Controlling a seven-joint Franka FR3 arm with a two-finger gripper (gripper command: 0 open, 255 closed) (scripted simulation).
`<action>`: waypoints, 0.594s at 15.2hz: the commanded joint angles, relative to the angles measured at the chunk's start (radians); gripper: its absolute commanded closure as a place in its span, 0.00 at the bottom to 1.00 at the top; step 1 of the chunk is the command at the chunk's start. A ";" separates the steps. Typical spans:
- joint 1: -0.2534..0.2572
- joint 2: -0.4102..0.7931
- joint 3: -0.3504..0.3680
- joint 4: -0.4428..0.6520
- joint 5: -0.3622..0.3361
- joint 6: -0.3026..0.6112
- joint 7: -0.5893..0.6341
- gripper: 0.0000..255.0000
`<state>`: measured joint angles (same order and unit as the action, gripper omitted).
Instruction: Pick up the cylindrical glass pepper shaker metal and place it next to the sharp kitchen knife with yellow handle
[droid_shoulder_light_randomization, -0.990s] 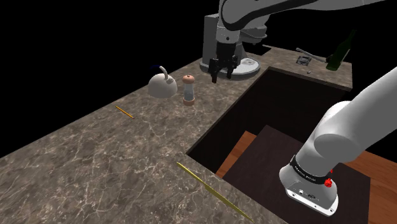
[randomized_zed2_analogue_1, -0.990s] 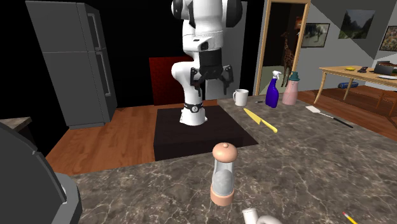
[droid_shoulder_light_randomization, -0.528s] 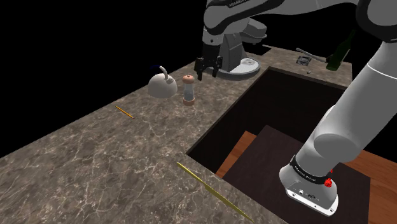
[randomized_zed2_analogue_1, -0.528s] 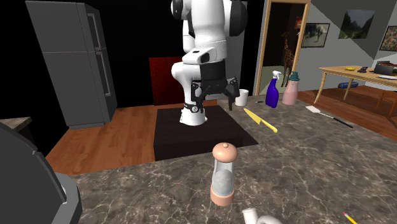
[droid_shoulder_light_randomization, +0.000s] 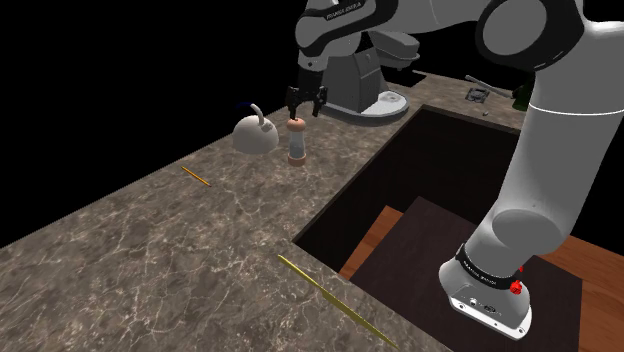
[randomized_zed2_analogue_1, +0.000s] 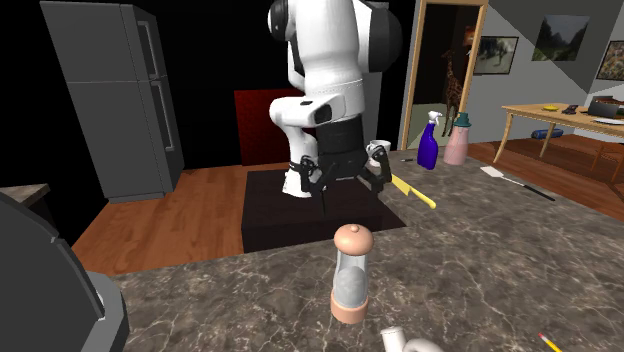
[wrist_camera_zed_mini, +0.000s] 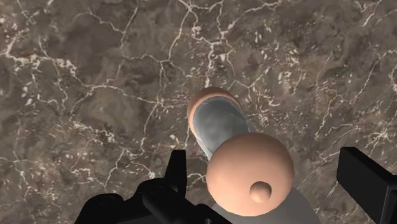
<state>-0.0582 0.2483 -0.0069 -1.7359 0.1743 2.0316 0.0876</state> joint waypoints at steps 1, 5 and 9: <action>-0.003 0.052 0.000 0.060 0.007 0.003 0.000 0.00; 0.001 0.071 0.003 0.033 0.010 0.049 -0.002 0.00; 0.005 0.090 0.005 0.013 0.013 0.089 -0.004 0.00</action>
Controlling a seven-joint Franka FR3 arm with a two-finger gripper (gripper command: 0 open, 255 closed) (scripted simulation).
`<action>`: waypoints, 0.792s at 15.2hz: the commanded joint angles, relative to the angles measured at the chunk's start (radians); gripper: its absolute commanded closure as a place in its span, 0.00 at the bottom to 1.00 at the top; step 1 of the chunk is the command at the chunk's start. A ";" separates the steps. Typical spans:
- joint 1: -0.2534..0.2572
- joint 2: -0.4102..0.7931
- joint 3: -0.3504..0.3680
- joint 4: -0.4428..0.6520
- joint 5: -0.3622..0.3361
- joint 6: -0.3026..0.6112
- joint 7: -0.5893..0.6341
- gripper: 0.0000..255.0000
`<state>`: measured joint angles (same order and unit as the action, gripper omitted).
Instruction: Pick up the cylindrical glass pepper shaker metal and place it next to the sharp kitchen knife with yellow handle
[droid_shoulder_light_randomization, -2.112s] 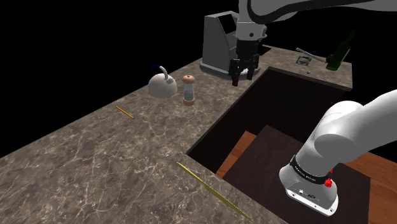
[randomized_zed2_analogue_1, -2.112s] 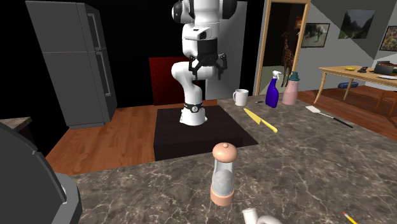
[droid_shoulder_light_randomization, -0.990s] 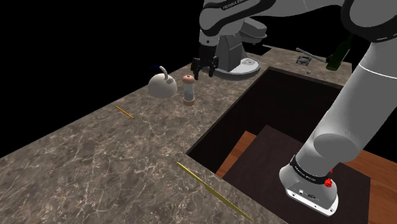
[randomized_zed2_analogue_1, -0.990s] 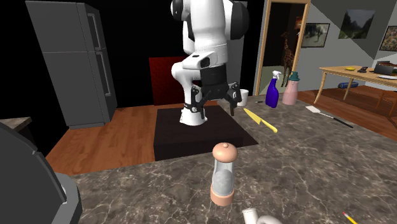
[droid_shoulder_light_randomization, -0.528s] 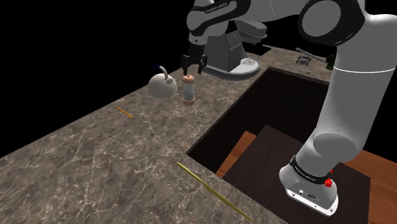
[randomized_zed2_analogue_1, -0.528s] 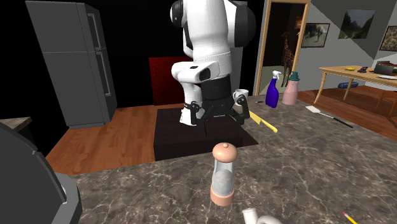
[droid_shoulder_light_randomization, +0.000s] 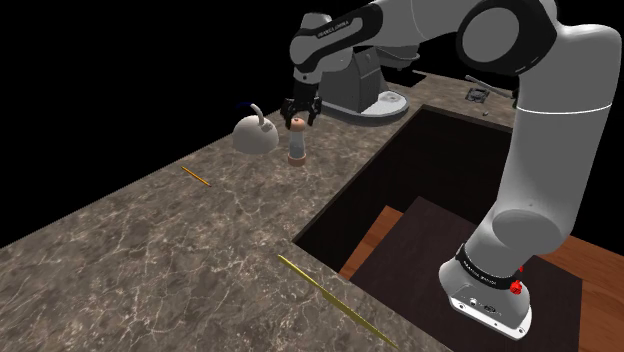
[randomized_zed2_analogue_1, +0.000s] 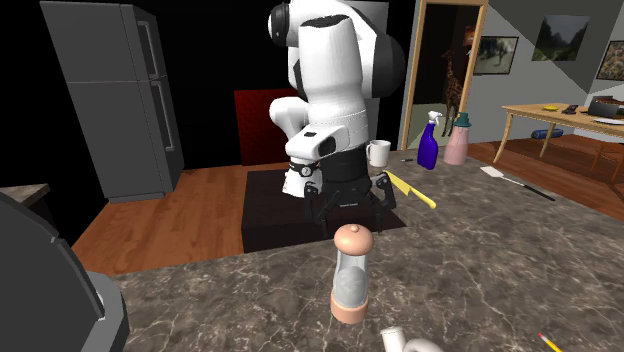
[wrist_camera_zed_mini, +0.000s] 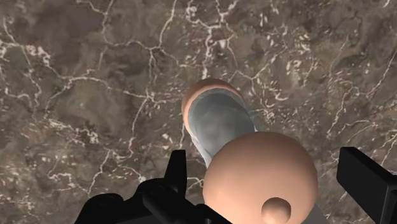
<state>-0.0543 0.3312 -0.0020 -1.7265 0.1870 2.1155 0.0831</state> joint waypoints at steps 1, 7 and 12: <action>0.001 0.008 0.000 0.003 0.000 0.005 0.000 0.00; 0.001 0.007 0.000 0.003 0.000 0.005 0.000 0.00; 0.001 0.007 0.000 0.003 0.000 0.005 0.000 1.00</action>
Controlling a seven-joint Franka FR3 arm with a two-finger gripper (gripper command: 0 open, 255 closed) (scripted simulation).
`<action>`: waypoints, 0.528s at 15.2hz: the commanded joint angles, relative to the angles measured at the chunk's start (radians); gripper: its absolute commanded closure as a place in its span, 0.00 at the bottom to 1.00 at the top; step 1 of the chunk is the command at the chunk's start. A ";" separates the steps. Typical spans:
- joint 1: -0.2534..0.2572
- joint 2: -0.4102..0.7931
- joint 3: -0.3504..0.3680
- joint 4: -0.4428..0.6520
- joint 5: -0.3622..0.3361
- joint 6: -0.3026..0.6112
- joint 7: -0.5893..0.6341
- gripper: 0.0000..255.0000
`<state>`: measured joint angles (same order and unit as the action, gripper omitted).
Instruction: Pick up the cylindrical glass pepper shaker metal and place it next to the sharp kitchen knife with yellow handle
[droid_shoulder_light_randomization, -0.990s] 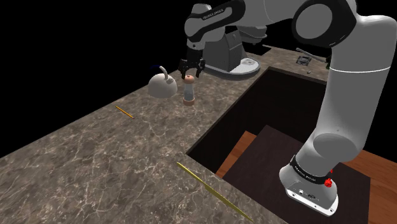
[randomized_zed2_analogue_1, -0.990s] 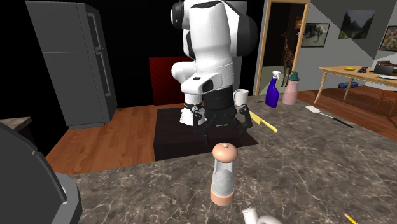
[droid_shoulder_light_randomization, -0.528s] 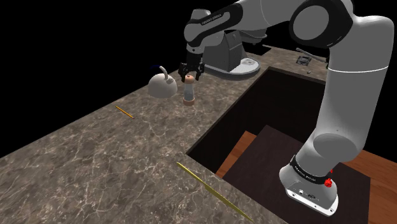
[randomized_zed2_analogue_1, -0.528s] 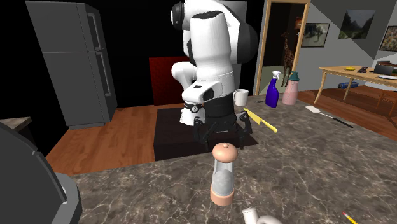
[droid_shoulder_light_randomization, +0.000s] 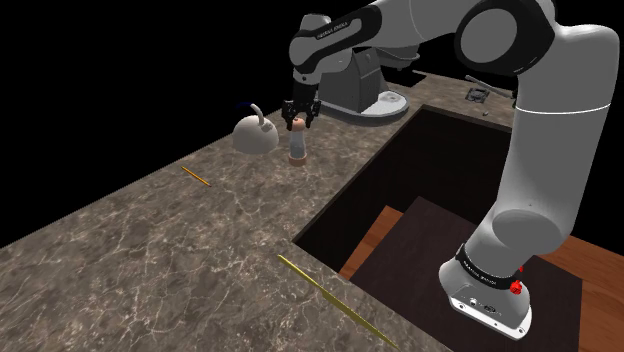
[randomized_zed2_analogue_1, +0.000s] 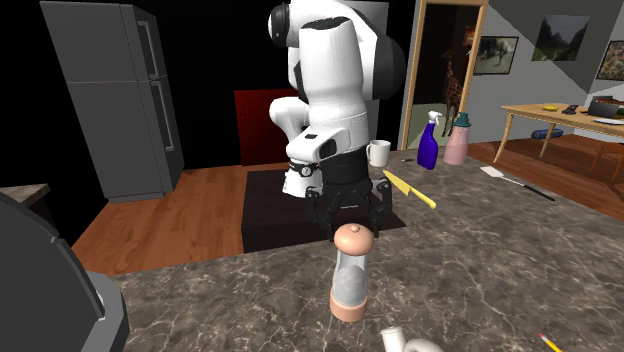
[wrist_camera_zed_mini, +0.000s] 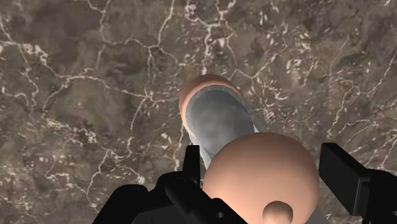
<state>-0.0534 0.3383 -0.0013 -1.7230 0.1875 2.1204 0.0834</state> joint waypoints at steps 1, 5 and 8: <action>0.000 0.000 0.000 0.000 0.000 0.000 0.000 1.00; 0.000 0.001 0.000 0.000 0.000 0.000 0.000 1.00; 0.000 -0.013 -0.001 0.021 -0.004 -0.035 0.006 1.00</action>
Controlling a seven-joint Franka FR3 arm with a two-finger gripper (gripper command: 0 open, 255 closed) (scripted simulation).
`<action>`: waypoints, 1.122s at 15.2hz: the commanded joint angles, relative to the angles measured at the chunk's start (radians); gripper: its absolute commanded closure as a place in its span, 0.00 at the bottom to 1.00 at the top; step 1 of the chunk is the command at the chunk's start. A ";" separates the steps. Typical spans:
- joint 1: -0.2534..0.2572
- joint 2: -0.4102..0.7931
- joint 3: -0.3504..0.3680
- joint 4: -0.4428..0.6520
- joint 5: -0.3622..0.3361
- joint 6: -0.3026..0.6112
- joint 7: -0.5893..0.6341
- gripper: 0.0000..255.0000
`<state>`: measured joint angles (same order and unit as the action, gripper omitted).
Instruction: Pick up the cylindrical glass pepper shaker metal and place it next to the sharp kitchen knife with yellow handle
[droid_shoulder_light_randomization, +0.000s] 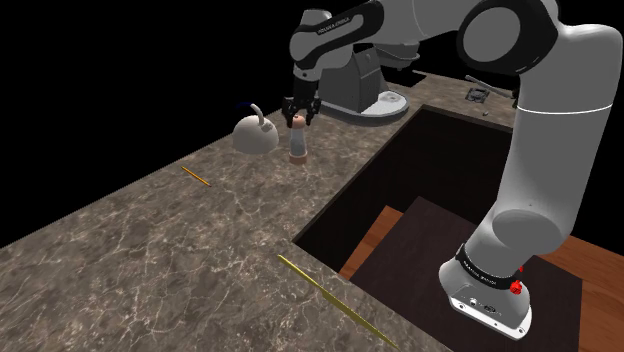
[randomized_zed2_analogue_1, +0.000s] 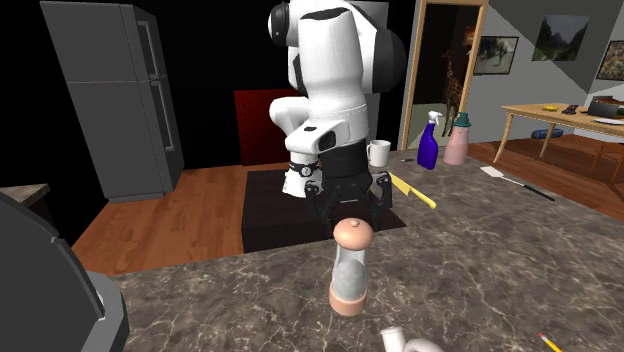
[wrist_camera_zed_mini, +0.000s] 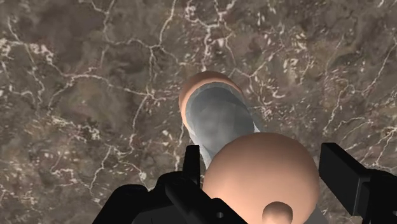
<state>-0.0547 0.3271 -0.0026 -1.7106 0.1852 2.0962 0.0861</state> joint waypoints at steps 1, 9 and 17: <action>0.001 -0.006 0.000 0.017 -0.002 -0.022 0.006 1.00; 0.000 -0.031 -0.002 0.089 -0.010 -0.118 0.022 1.00; -0.001 -0.044 -0.004 0.178 -0.016 -0.219 0.038 1.00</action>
<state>-0.0558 0.2844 -0.0059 -1.5442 0.1697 1.8897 0.1219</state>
